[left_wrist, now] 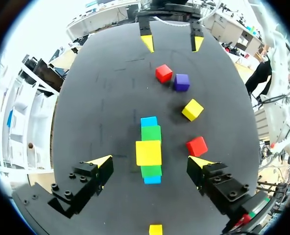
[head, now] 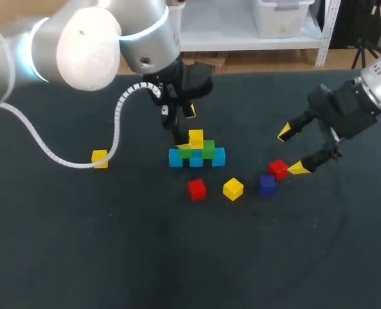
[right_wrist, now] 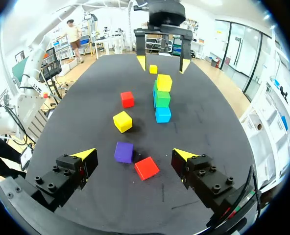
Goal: Place the blue cubes, place green cubes on the blue cubes, place the yellow cubes on the green cubes, then place the red cubes on the yellow cubes, and place purple cube on the red cubes.
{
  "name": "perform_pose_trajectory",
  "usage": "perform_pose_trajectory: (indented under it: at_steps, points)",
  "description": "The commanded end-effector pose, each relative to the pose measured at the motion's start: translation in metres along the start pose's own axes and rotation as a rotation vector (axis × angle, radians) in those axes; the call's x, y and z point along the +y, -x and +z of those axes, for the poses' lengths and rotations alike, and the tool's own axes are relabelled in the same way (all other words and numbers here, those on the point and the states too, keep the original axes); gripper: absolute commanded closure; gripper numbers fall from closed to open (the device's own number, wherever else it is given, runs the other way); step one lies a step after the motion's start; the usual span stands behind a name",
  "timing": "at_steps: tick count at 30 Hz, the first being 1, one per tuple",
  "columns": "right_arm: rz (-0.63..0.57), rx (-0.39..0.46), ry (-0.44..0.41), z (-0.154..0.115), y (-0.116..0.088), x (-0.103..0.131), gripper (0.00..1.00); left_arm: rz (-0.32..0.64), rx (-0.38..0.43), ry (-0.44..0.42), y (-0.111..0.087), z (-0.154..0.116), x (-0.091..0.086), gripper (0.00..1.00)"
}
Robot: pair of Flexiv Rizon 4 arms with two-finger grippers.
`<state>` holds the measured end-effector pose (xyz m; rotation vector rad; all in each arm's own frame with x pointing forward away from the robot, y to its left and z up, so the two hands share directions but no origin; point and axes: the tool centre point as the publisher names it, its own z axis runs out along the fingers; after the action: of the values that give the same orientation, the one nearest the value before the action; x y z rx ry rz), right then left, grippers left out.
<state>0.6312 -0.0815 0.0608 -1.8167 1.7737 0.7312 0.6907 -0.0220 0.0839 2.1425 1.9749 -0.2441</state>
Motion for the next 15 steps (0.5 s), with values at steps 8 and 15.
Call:
perform_pose_trajectory:
  at_steps: [8,15]
  points:
    - [-0.001,-0.002,0.001,0.001,0.0,-0.001,0.0,-0.083,-0.001,0.082,-0.055,-0.045,-0.038,0.0]
    - [-0.001,-0.002,0.001,0.001,0.0,-0.001,0.0,-0.152,0.01,0.102,-0.1,-0.048,-0.052,0.0]
